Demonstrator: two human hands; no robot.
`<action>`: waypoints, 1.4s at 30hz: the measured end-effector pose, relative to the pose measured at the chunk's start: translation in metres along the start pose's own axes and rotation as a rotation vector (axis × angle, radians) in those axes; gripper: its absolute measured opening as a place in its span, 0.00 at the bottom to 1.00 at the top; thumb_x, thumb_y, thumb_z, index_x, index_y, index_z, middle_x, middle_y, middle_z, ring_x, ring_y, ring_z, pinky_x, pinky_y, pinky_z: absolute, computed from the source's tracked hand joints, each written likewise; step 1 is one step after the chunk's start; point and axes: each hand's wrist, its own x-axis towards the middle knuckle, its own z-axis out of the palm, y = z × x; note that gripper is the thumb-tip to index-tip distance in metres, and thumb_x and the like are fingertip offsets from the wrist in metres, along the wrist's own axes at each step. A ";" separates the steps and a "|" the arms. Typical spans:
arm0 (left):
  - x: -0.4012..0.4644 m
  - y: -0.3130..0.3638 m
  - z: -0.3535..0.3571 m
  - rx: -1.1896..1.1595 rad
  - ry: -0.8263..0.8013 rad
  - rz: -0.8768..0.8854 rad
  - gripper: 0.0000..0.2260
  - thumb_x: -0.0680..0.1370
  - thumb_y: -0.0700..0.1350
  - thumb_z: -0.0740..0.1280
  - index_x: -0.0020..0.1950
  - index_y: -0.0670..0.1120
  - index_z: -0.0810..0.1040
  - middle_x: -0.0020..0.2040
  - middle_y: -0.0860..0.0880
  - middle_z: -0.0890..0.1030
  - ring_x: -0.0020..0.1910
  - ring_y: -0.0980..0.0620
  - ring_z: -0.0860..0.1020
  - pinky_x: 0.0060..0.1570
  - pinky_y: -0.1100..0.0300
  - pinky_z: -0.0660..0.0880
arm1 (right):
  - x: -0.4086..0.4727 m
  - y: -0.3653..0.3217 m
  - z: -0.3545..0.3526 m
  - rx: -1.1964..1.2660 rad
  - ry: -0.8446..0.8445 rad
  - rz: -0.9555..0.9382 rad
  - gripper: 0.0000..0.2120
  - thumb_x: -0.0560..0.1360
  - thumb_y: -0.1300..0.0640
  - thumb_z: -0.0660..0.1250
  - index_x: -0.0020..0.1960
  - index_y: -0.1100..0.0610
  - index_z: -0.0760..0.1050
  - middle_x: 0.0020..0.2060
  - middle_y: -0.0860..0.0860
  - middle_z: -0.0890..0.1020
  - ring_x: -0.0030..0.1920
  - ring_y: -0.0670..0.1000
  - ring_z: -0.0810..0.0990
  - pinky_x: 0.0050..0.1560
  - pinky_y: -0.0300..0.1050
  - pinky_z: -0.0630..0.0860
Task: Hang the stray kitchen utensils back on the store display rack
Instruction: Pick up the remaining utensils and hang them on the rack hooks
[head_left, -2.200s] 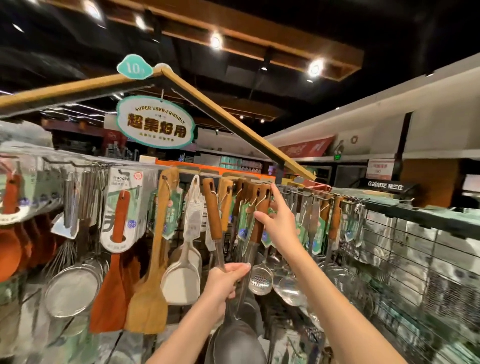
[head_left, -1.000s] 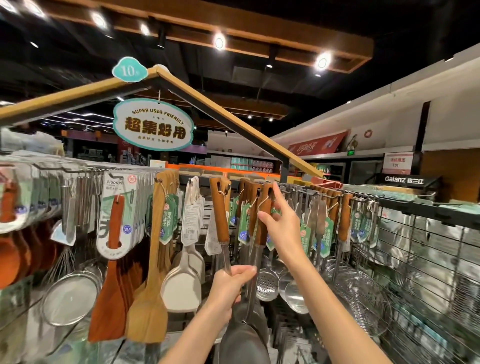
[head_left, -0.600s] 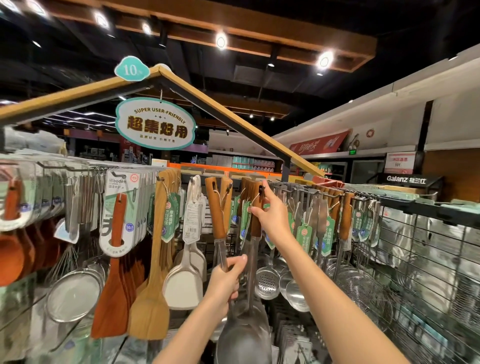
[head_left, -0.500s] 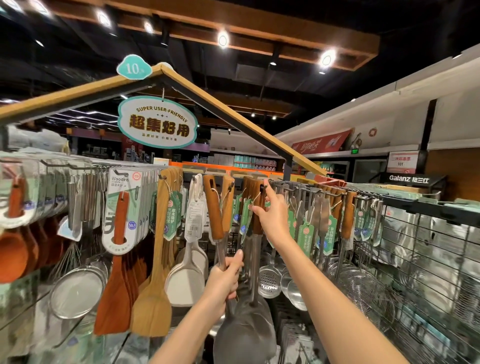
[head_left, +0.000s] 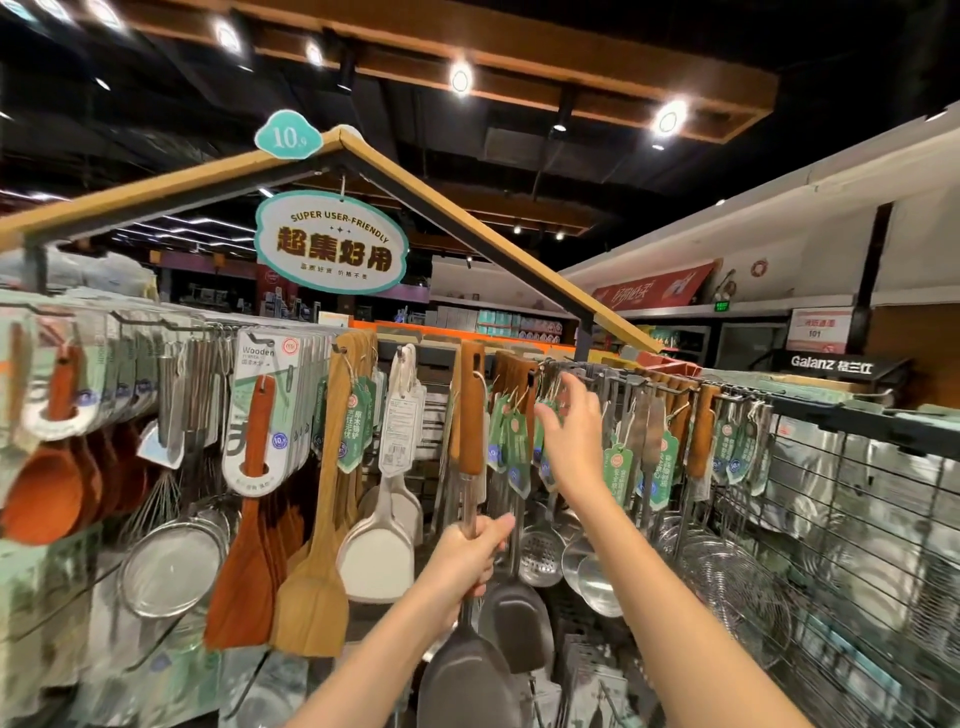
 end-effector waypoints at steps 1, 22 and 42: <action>0.001 0.000 0.004 0.004 -0.015 -0.004 0.16 0.77 0.51 0.65 0.32 0.49 0.65 0.23 0.54 0.61 0.20 0.57 0.59 0.21 0.66 0.57 | -0.004 -0.005 -0.005 0.087 0.042 -0.034 0.19 0.79 0.55 0.62 0.69 0.52 0.65 0.60 0.51 0.72 0.58 0.49 0.73 0.60 0.49 0.72; 0.022 0.002 0.034 -0.247 0.038 0.085 0.16 0.78 0.53 0.62 0.47 0.39 0.77 0.38 0.44 0.81 0.40 0.49 0.80 0.48 0.53 0.78 | -0.021 -0.014 -0.009 0.202 -0.196 -0.023 0.34 0.77 0.62 0.64 0.75 0.40 0.53 0.62 0.50 0.77 0.28 0.47 0.73 0.27 0.31 0.72; 0.068 0.004 0.030 0.082 -0.006 0.384 0.36 0.75 0.32 0.64 0.60 0.74 0.58 0.71 0.44 0.64 0.70 0.44 0.66 0.59 0.53 0.75 | 0.008 0.015 0.025 0.067 -0.111 -0.031 0.34 0.75 0.60 0.67 0.73 0.39 0.55 0.70 0.49 0.68 0.64 0.47 0.69 0.53 0.41 0.64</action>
